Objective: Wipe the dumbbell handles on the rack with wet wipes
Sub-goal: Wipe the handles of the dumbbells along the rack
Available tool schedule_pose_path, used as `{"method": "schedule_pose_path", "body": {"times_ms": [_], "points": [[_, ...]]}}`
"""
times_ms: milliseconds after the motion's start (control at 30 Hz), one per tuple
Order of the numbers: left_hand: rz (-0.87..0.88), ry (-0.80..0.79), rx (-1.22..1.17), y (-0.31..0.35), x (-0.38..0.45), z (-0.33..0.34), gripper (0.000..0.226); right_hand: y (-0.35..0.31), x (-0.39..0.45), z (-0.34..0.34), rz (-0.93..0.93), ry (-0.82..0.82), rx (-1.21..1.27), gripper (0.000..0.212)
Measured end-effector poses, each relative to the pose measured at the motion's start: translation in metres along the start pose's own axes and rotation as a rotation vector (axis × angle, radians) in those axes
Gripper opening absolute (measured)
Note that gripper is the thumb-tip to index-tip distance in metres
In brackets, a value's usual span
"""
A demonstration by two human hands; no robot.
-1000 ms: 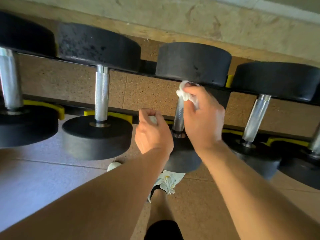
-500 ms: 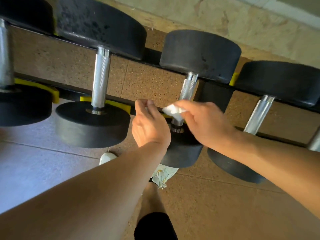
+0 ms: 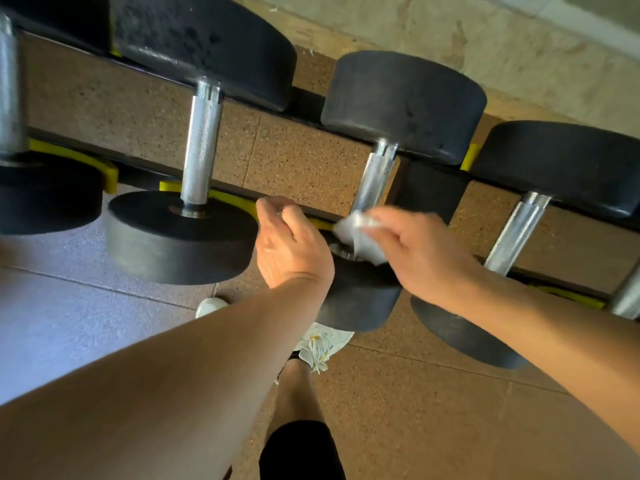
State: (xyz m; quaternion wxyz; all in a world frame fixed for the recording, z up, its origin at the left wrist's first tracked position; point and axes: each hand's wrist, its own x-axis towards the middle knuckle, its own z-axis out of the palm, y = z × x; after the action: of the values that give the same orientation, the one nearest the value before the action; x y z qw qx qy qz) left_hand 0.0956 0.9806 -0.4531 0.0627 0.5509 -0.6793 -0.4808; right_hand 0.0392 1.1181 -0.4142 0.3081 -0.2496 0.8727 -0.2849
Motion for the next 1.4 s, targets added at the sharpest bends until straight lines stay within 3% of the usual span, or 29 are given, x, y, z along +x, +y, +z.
{"method": "schedule_pose_path", "body": {"times_ms": [100,167,233,333,400,467,533,567,633,667,733,800,833,900,1000,1033,1133,1167,1233,1267,1333,1400], "points": [[-0.030,-0.029,0.011,0.001,-0.001,0.000,0.019,-0.005,0.029,-0.016,-0.253,0.278,-0.259,0.037],[-0.032,-0.029,0.037,0.001,-0.001,0.000,0.018,0.011,0.046,-0.014,-0.466,0.209,-0.567,0.042],[-0.035,-0.040,0.060,0.001,-0.001,0.001,0.018,0.025,0.052,-0.012,-0.420,0.081,-0.653,0.049],[-0.018,-0.043,0.085,0.000,0.000,0.000,0.019,0.022,0.033,0.003,-0.276,-0.067,-0.513,0.047],[-0.016,-0.045,0.098,0.000,0.000,0.000,0.020,0.013,0.009,0.015,-0.174,-0.221,-0.259,0.041],[-0.017,-0.057,0.111,0.000,0.000,0.000,0.019,0.008,-0.013,0.021,0.027,-0.236,0.071,0.031],[-0.001,-0.062,0.117,0.000,0.001,-0.001,0.018,0.004,-0.026,0.019,0.234,-0.063,0.298,0.023],[0.006,-0.061,0.117,0.000,0.001,0.000,0.019,0.005,-0.028,0.015,0.332,0.110,0.346,0.021],[0.013,-0.066,0.121,0.000,0.001,0.000,0.023,0.006,-0.022,0.006,0.556,0.477,0.327,0.023],[0.017,-0.067,0.125,0.000,0.001,0.000,0.026,0.007,-0.014,0.004,0.640,0.539,0.266,0.026],[0.020,-0.063,0.136,0.000,0.001,0.000,0.030,0.005,0.001,0.015,0.730,0.346,0.168,0.027],[0.007,-0.064,0.142,0.001,0.002,0.001,0.027,-0.006,0.010,0.037,0.713,0.039,-0.024,0.024],[-0.005,-0.067,0.146,0.001,0.002,0.002,0.026,-0.014,0.011,0.043,0.696,-0.024,-0.143,0.026],[-0.025,-0.072,0.158,0.002,0.003,0.001,0.024,-0.024,0.004,0.040,0.660,-0.035,-0.216,0.024],[-0.025,-0.083,0.168,0.003,0.003,0.001,0.024,-0.031,-0.011,0.013,0.574,-0.053,-0.020,0.021],[-0.027,-0.084,0.167,0.004,0.003,0.001,0.024,-0.034,-0.012,0.004,0.596,0.069,0.141,0.022],[-0.026,-0.092,0.166,0.006,0.001,0.000,0.026,-0.030,0.012,-0.011,0.832,0.732,0.674,0.023],[-0.023,-0.094,0.169,0.006,0.001,0.000,0.026,-0.031,0.025,-0.011,0.910,0.821,0.863,0.024],[-0.023,-0.100,0.175,0.007,0.001,0.000,0.026,-0.039,0.053,-0.004,0.960,0.832,1.093,0.029],[-0.026,-0.102,0.179,0.007,0.002,0.001,0.024,-0.043,0.064,0.006,0.960,0.828,1.029,0.026],[-0.031,-0.103,0.191,0.007,0.002,0.001,0.020,-0.055,0.072,0.024,0.909,0.834,0.656,0.016],[-0.031,-0.096,0.204,0.007,0.002,0.001,0.020,-0.059,0.059,0.033,0.815,0.763,0.306,0.022]]}}
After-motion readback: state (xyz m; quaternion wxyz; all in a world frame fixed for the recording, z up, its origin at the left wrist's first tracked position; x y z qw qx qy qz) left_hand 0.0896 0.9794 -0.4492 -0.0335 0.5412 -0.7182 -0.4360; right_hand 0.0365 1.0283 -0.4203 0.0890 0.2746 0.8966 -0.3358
